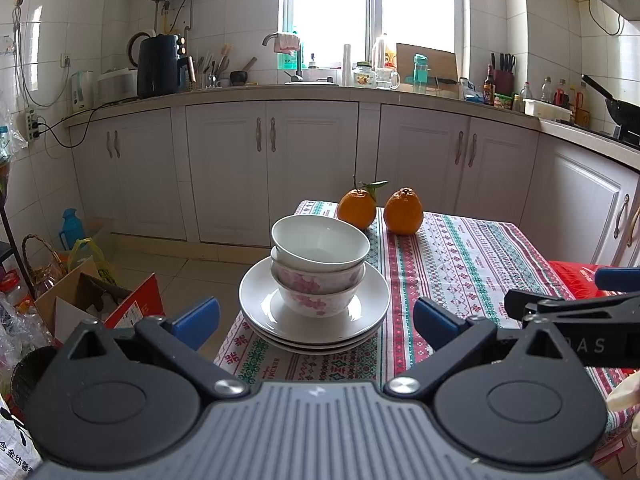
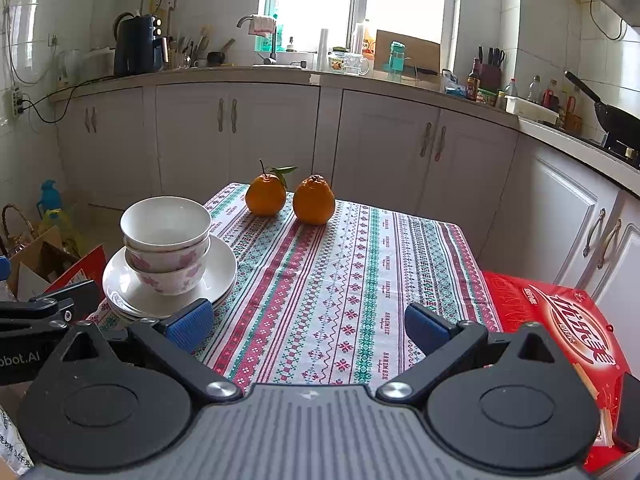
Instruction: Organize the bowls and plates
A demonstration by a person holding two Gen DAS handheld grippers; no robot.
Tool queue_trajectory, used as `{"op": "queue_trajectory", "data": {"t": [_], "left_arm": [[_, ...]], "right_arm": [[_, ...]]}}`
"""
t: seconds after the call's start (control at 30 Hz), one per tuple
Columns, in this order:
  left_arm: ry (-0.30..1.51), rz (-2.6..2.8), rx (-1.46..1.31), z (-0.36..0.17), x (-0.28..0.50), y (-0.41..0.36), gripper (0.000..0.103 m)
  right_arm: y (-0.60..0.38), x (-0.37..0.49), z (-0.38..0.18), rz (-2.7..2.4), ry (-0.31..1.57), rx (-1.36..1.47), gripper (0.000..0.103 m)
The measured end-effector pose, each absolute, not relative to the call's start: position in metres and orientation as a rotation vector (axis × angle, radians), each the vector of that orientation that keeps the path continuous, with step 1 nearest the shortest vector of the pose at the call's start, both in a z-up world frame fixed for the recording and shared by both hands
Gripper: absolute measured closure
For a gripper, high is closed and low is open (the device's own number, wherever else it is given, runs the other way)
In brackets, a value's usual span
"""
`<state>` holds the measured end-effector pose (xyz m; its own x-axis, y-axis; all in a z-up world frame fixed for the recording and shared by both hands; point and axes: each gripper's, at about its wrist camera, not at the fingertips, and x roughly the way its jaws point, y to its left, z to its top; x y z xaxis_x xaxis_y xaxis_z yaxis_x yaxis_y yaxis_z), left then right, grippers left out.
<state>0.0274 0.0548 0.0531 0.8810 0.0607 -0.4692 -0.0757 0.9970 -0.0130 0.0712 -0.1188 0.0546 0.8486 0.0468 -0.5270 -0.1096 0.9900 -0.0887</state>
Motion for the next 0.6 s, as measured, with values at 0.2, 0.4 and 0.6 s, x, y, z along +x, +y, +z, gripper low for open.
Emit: {"op": "queue_trajectory", "data": {"t": [0.2, 0.4, 0.6], "left_arm": [[0.488, 0.071, -0.031, 0.0532, 0.0272, 0.0545, 0.001], [0.487, 0.07, -0.033, 0.0533, 0.0273, 0.0543, 0.001], [0.486, 0.07, -0.033, 0.0535, 0.0272, 0.054, 0.001]], "right_arm": [[-0.119, 0.0714, 0.0547, 0.083, 0.552, -0.117, 0.0], [-0.1198, 0.0703, 0.0548, 0.078, 0.547, -0.117, 0.0], [-0.1193, 0.0694, 0.0549, 0.076, 0.548, -0.118, 0.0]]}}
